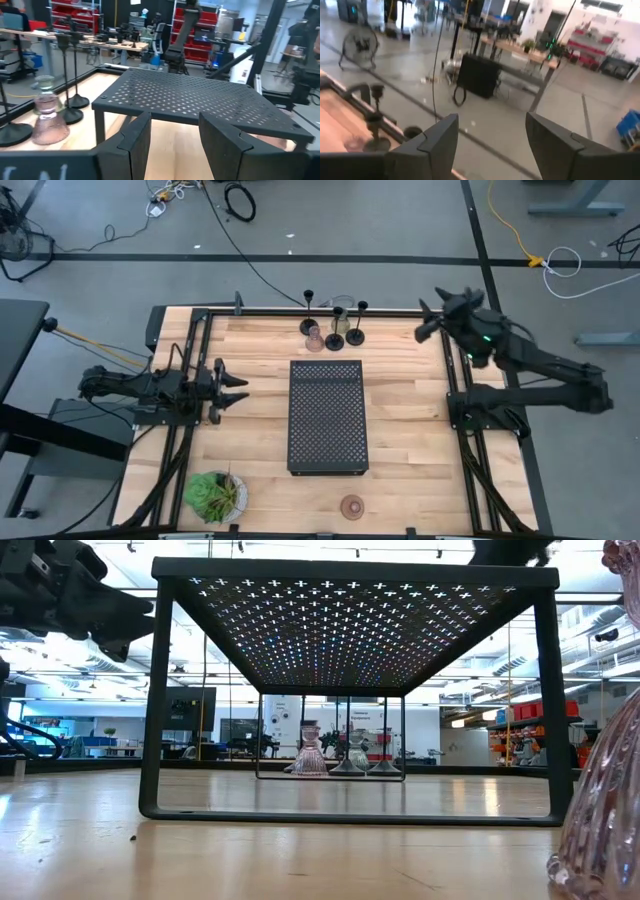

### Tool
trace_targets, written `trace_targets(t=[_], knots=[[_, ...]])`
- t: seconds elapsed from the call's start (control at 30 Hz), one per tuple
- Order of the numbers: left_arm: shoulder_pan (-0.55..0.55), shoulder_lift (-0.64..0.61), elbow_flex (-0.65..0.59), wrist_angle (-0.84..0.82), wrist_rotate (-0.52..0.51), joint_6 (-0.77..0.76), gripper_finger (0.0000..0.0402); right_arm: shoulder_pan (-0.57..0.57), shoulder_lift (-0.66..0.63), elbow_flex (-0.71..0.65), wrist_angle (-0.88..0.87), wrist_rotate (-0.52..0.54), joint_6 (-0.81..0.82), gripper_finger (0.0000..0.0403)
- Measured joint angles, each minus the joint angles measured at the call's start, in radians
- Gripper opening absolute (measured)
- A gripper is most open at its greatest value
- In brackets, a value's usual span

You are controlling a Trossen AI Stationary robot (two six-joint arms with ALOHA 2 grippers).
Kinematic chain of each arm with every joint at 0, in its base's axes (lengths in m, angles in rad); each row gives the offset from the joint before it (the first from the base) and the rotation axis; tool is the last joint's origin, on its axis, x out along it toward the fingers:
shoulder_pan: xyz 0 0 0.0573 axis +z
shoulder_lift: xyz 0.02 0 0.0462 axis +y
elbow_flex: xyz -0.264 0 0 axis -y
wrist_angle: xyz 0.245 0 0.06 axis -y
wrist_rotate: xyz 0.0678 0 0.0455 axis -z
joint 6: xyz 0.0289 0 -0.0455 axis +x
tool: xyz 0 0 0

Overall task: Pick & Place candle stick holders
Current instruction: Put the right black candle holder on the shelf

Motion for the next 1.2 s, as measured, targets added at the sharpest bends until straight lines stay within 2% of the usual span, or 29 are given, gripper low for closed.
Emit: trace_targets(t=[0.17,0.37,0.6,0.73,0.83,1.03,1.2], knots=[[0.0,0.0,0.0,0.0,-0.001,-0.001,0.017,-0.197,0.092,0.0,-0.013,-0.222,0.099,0.0231],[0.0,0.0,0.0,-0.001,-0.001,-0.001,0.017,-0.257,0.231,0.0,-0.014,-0.495,0.222,0.0231],[0.0,0.0,0.0,-0.001,0.0,-0.044,0.017,-0.242,0.43,-0.001,0.034,-0.521,0.192,0.0231],[0.0,0.0,0.0,-0.001,0.0,-0.054,0.017,-0.213,0.494,-0.001,0.082,-0.53,0.16,0.0231],[0.0,0.0,0.0,-0.002,0.0,-0.054,0.017,-0.198,0.518,-0.001,0.116,-0.514,0.157,0.0231],[0.0,0.0,0.0,-0.001,0.0,-0.053,0.017,-0.18,0.534,-0.001,0.123,-0.581,0.162,0.0231],[0.0,0.0,0.0,-0.001,0.0,-0.053,0.017,-0.178,0.534,-0.001,0.13,-0.551,0.161,0.0231]])
